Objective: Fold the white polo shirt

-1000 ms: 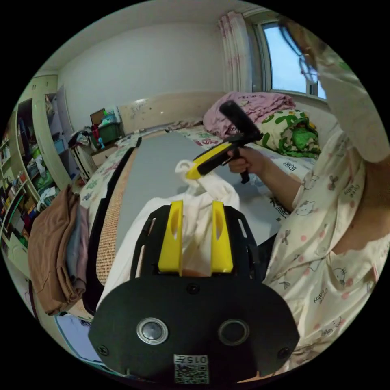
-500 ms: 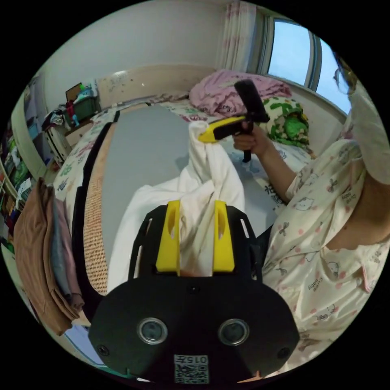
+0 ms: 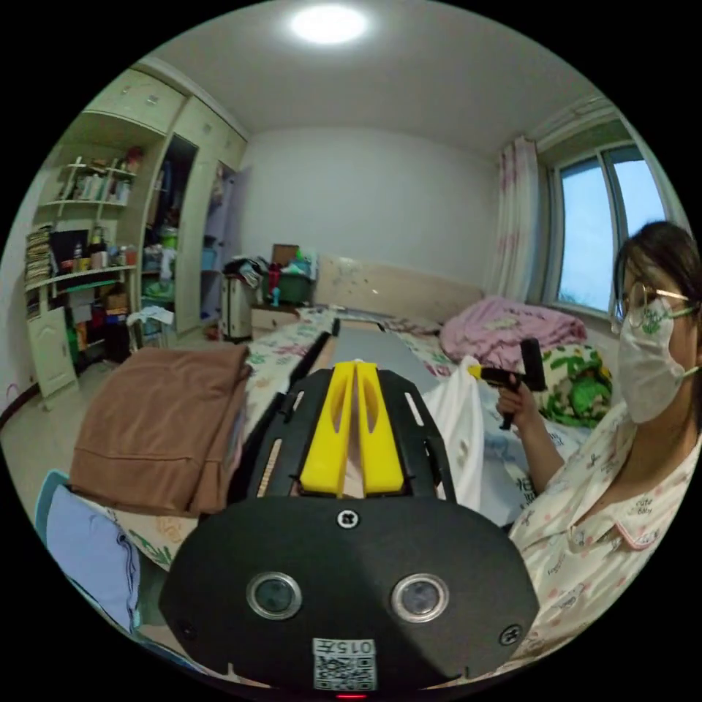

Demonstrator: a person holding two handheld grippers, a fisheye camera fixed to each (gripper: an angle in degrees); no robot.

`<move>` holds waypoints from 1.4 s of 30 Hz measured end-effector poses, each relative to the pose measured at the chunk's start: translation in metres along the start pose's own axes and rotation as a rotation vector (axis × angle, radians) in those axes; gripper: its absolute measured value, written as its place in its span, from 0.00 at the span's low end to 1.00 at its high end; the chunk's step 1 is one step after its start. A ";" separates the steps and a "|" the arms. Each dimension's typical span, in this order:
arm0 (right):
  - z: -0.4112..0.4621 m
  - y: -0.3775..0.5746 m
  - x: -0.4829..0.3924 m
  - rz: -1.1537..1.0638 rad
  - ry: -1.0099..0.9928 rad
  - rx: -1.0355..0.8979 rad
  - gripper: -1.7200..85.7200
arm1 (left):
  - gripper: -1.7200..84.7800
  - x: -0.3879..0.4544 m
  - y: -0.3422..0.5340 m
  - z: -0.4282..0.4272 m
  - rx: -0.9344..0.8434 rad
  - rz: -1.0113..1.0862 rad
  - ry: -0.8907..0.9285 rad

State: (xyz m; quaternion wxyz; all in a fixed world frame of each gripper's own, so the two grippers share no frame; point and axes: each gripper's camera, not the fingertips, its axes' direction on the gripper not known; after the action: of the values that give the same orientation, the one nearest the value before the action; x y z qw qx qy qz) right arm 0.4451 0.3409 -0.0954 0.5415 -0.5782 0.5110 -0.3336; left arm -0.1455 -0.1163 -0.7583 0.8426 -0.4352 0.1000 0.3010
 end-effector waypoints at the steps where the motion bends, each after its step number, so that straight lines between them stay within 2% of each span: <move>1: -0.005 0.004 0.000 0.000 0.005 0.013 0.08 | 0.01 -0.008 0.006 -0.017 0.046 -0.028 -0.019; 6: -0.054 0.039 0.005 0.008 0.038 0.164 0.08 | 0.01 -0.036 0.028 -0.070 0.191 -0.109 -0.065; 10: -0.094 0.065 0.004 -0.008 -0.019 0.304 0.08 | 0.01 -0.041 0.042 -0.105 0.301 -0.123 -0.029; 12: -0.122 0.080 -0.010 -0.080 -0.076 0.391 0.08 | 0.01 -0.036 0.047 -0.118 0.355 -0.111 -0.006; 15: -0.154 0.102 -0.045 -0.216 -0.053 0.493 0.08 | 0.01 -0.024 0.048 -0.138 0.441 -0.066 0.031; 21: -0.195 0.141 -0.085 -0.313 -0.056 0.680 0.08 | 0.01 -0.008 0.010 -0.154 0.565 0.009 0.179; 25: -0.192 0.145 -0.082 -0.295 0.088 0.705 0.07 | 0.01 0.016 -0.040 -0.132 0.586 0.081 0.197; 28: -0.174 0.129 -0.041 -0.134 0.147 0.633 0.08 | 0.02 0.023 -0.080 -0.070 0.495 0.078 0.186; 31: -0.148 0.110 0.022 0.002 0.195 0.468 0.07 | 0.02 0.010 -0.102 0.031 0.327 0.020 0.153; 32: -0.130 0.103 0.048 0.043 0.298 0.365 0.08 | 0.02 0.006 -0.103 0.057 0.277 0.015 0.140; 33: -0.106 0.098 0.077 0.115 0.402 0.248 0.08 | 0.02 -0.002 -0.099 0.115 0.165 0.008 0.101; 36: -0.060 0.101 0.150 0.343 0.525 0.052 0.09 | 0.03 -0.029 -0.060 0.266 -0.171 -0.057 -0.040; 38: -0.052 0.106 0.171 0.421 0.586 0.035 0.08 | 0.04 -0.039 -0.038 0.306 -0.257 -0.085 -0.138; 42: -0.071 0.104 0.158 0.342 0.538 0.171 0.08 | 0.11 -0.036 -0.028 0.287 -0.341 -0.080 -0.004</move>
State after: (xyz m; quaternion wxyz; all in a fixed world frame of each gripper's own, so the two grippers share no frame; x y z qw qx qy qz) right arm 0.3945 0.1813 -0.2092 0.4820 -0.3277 0.6955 -0.4202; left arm -0.1841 0.0843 -0.5510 0.7681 -0.5747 0.0285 0.2809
